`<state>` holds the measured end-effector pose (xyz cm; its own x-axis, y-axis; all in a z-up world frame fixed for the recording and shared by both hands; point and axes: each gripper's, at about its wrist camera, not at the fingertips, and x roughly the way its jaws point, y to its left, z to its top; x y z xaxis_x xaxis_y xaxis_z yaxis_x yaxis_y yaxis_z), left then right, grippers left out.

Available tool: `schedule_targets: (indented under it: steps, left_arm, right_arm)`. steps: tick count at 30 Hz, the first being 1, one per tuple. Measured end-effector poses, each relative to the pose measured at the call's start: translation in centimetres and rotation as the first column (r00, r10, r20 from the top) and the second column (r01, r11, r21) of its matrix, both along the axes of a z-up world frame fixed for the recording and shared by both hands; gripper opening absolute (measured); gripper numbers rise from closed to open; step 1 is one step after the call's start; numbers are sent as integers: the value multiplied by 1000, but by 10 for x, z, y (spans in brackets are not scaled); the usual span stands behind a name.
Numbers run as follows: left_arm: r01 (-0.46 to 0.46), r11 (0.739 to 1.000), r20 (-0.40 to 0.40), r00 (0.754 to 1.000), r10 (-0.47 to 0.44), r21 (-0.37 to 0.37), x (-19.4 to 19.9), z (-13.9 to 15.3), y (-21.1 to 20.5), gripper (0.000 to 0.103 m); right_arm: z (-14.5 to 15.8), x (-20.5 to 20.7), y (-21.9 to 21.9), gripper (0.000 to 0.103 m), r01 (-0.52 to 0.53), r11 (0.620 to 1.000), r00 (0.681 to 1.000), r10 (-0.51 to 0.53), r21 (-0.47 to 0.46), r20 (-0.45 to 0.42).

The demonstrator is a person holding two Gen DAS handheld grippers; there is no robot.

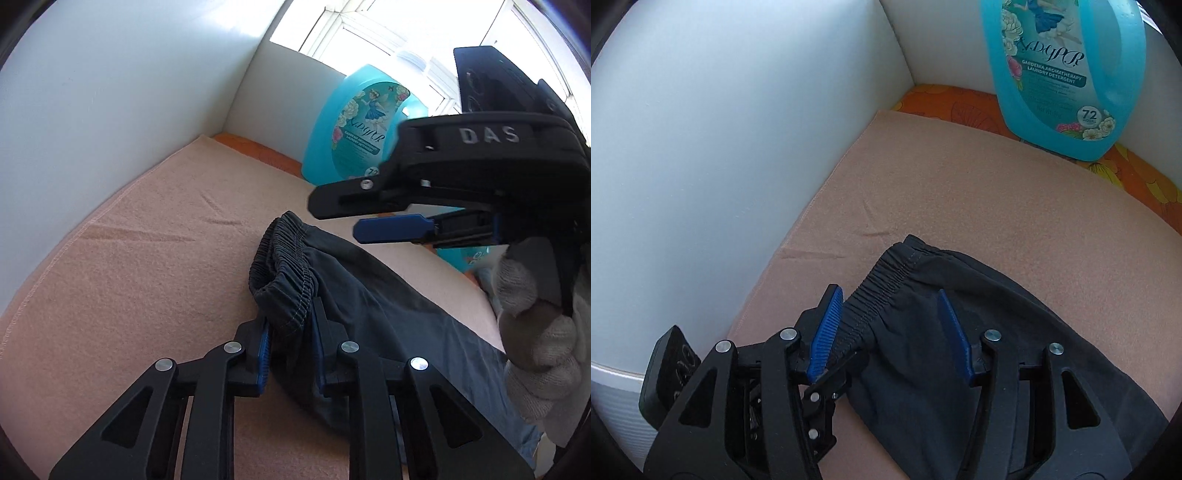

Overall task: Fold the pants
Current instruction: 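Close both grippers on the elastic waistband side by side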

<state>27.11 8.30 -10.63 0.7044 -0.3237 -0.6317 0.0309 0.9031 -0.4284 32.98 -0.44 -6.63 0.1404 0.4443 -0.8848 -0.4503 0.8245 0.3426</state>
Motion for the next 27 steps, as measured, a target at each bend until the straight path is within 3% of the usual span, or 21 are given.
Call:
schedule_targets:
  steps: [8,12,13,18,21,22,23,27]
  left_arm:
    - [50,999,26,998,-50,17,1,2,-7,16]
    - [82,996,39,996,-83,44,2,3,-17,16]
    - [88,995,43,995,-90,49,-1,4,-16,16]
    - [95,993,38,995,-97,67,-3,5,-15,17]
    - [87,991,42,995,-91,102,-6,8,-18,32]
    - [78,989,36,996,-83,122,-6,9,-20,53]
    - [64,988,29,997,-69,139,-5,8,-21,64]
    - [51,993,17,998,-53,107,2,6,-16,66]
  right_arm:
    - [-32,13,42,56,-60,985,996,50,-159,-70]
    - [-39,12,45,55,-80,974,996,70,-211,-52]
    - [-40,12,43,43,-78,973,997,69,-217,-45]
    - [-30,15,11,18,-21,997,998,17,-70,-59]
    - [-21,13,-8,16,20,1000,998,-20,2,-53]
    - [-19,12,-15,16,33,999,998,-31,22,-60]
    - [-18,13,-20,15,45,998,997,-43,36,-62]
    - [-11,12,-37,15,69,993,996,-63,100,-67]
